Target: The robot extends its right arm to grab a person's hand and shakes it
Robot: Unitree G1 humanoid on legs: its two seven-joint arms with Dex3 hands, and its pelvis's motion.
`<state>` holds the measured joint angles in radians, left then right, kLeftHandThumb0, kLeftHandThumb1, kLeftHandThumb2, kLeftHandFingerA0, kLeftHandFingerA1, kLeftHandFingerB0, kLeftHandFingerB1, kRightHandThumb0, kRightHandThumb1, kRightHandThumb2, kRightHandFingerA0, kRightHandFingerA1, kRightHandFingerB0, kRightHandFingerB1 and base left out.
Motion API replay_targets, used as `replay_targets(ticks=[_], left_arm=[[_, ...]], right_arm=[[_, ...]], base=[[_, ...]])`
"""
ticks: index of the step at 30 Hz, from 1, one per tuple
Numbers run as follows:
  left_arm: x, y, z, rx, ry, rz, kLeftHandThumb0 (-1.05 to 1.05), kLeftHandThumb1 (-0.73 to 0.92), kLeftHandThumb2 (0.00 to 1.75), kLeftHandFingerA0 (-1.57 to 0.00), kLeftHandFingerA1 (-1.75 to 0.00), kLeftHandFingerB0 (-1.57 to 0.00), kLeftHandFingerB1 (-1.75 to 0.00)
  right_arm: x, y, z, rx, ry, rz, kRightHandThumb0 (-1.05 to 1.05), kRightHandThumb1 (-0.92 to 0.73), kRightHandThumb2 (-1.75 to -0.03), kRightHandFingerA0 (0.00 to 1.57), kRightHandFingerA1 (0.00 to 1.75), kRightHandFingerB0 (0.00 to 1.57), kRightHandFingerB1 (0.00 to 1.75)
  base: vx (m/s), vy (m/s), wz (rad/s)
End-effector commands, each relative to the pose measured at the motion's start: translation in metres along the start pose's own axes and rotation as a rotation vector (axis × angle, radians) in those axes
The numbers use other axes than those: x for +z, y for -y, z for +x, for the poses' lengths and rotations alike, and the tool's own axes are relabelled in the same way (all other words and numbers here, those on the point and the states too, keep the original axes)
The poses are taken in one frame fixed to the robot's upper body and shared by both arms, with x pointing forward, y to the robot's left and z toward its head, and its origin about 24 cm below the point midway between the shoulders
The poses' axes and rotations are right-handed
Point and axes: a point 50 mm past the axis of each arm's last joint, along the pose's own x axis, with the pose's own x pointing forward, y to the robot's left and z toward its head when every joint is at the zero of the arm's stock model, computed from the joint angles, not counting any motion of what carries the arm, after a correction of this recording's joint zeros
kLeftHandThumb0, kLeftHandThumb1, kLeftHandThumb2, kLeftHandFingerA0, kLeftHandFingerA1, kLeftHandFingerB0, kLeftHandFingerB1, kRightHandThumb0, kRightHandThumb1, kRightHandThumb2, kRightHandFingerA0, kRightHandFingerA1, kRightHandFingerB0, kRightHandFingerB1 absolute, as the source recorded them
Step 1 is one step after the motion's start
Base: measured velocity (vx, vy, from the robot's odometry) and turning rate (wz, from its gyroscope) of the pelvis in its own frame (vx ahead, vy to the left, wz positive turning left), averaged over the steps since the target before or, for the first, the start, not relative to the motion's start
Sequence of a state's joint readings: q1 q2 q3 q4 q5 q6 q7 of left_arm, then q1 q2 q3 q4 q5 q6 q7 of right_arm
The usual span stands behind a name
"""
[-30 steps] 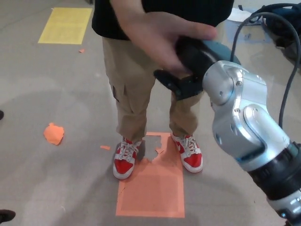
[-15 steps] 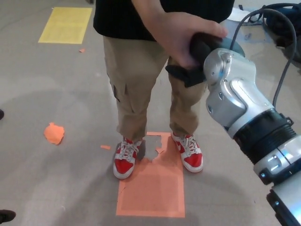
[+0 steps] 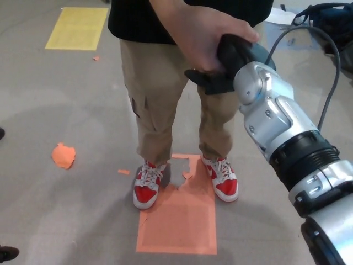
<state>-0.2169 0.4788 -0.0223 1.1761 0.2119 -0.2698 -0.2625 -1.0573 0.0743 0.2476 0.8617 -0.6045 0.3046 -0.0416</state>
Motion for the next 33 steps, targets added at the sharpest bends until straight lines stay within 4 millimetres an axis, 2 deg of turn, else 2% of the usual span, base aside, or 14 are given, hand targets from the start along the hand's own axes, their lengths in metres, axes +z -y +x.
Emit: replay_targets(ticks=[1, 5, 8, 15, 18, 19, 20, 21, 24, 28, 29, 31, 32, 33], left_arm=[[-0.010, -0.006, -0.007, 0.019, -0.006, 0.009, -0.52, 0.88, 0.66, -0.37, -0.38, -0.27, -0.32], [-0.010, -0.006, -0.007, 0.018, 0.000, 0.004, -0.51, 0.87, 0.65, -0.38, -0.39, -0.29, -0.34], [-0.009, -0.006, -0.007, 0.012, 0.008, -0.010, -0.51, 0.87, 0.65, -0.38, -0.39, -0.30, -0.34], [-0.015, -0.003, -0.007, 0.006, -0.027, -0.026, -0.50, 0.87, 0.65, -0.38, -0.40, -0.29, -0.33], [-0.022, 0.000, -0.011, -0.003, -0.032, 0.004, -0.52, 0.86, 0.66, -0.40, -0.41, -0.29, -0.34], [-0.023, 0.001, -0.011, 0.002, -0.030, -0.014, -0.50, 0.85, 0.65, -0.41, -0.40, -0.31, -0.34], [-0.024, 0.002, -0.011, 0.008, -0.030, -0.035, -0.50, 0.85, 0.65, -0.41, -0.40, -0.31, -0.34], [-0.025, 0.003, -0.012, 0.003, -0.029, -0.022, -0.50, 0.87, 0.66, -0.40, -0.40, -0.30, -0.34], [-0.023, 0.003, -0.011, -0.001, -0.030, 0.023, -0.49, 0.88, 0.67, -0.40, -0.39, -0.29, -0.34], [-0.021, 0.002, -0.011, 0.000, -0.019, -0.006, -0.48, 0.88, 0.66, -0.39, -0.40, -0.29, -0.33], [-0.019, 0.001, -0.010, 0.003, -0.021, -0.004, -0.48, 0.69, 1.02, -0.35, -0.55, -0.18, -0.46], [-0.019, 0.000, -0.010, 0.003, -0.018, -0.007, -0.47, 0.69, 1.03, -0.35, -0.55, -0.19, -0.46], [-0.018, 0.000, -0.009, 0.004, -0.021, -0.020, -0.48, 0.87, 0.66, -0.39, -0.39, -0.29, -0.33], [-0.017, -0.001, -0.009, 0.006, -0.019, -0.026, -0.49, 0.87, 0.66, -0.40, -0.39, -0.29, -0.33]], right_arm=[[0.002, 0.005, -0.002, -0.179, 0.135, 0.136, -0.38, -0.88, -0.66, 1.19, 0.81, 0.97, 0.86], [0.037, 0.035, -0.024, -0.328, 0.334, 0.193, -0.36, -0.88, -0.66, 1.18, 0.94, 0.86, 1.12], [0.071, 0.069, -0.053, -0.442, 0.467, 0.225, -0.41, -0.86, -0.67, 1.19, 0.72, 0.98, 0.73], [0.098, 0.111, -0.103, -0.642, 0.667, 0.254, -0.33, -0.84, -0.65, 1.17, 0.81, 1.00, 0.77], [0.083, 0.098, -0.091, -0.573, 0.564, 0.241, -0.34, -0.83, -0.65, 1.23, 0.75, 0.94, 0.91], [0.074, 0.088, -0.078, -0.523, 0.495, 0.225, -0.35, -0.67, -1.06, 0.99, 0.84, 0.87, 0.80], [0.064, 0.078, -0.066, -0.474, 0.420, 0.205, -0.35, -0.67, -1.06, 0.99, 0.84, 0.87, 0.80], [0.055, 0.069, -0.056, -0.429, 0.378, 0.192, -0.36, -0.86, -0.65, 1.10, 0.64, 0.91, 0.63], [0.029, 0.042, -0.031, -0.339, 0.290, 0.134, -0.26, -0.83, -0.65, 1.17, 0.89, 0.94, 0.92], [-0.020, -0.012, -0.007, -0.107, 0.068, 0.040, -0.34, -0.86, -0.65, 1.14, 0.72, 0.97, 0.73], [-0.030, -0.024, -0.007, -0.065, 0.012, 0.049, -0.34, -0.84, -0.65, 1.18, 0.73, 0.98, 0.79], [-0.036, -0.032, -0.008, -0.031, -0.023, 0.053, -0.34, -0.84, -0.65, 1.20, 0.74, 0.99, 0.82], [-0.041, -0.039, -0.009, -0.003, -0.038, 0.073, -0.34, -0.85, -0.65, 1.19, 0.77, 0.88, 0.73], [-0.043, -0.041, -0.010, 0.008, -0.042, 0.080, -0.35, -0.87, -0.65, 1.20, 0.85, 0.87, 0.96]], base=[[0.00, 0.000, 0.00], [0.00, 0.000, 0.00], [0.00, 0.000, 0.00], [0.00, 0.000, 0.00], [0.00, 0.000, 0.00], [0.00, 0.000, 0.00], [0.00, 0.000, 0.00], [0.00, 0.000, 0.00], [0.00, 0.000, 0.00], [0.00, 0.000, 0.00], [0.00, 0.000, 0.00], [0.00, 0.000, 0.00], [0.00, 0.000, 0.00], [0.00, 0.000, 0.00]])
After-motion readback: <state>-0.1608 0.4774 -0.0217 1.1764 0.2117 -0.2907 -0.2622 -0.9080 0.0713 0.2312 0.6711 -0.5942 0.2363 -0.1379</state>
